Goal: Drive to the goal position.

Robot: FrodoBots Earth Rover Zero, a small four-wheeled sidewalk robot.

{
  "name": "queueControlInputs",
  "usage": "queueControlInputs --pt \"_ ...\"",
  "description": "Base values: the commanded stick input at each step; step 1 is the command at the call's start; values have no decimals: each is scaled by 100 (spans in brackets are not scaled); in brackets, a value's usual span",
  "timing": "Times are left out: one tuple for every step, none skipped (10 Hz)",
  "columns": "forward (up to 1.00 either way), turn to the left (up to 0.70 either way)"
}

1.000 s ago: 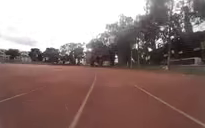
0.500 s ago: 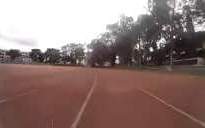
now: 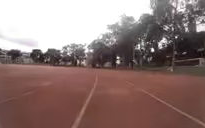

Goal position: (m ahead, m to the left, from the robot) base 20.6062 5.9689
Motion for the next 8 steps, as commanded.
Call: queueControlInputs --pt "70 0" --pt "70 0" --pt "70 0" --pt "70 0" --pt "70 0" --pt "70 0" --pt "70 0" --pt "70 0"
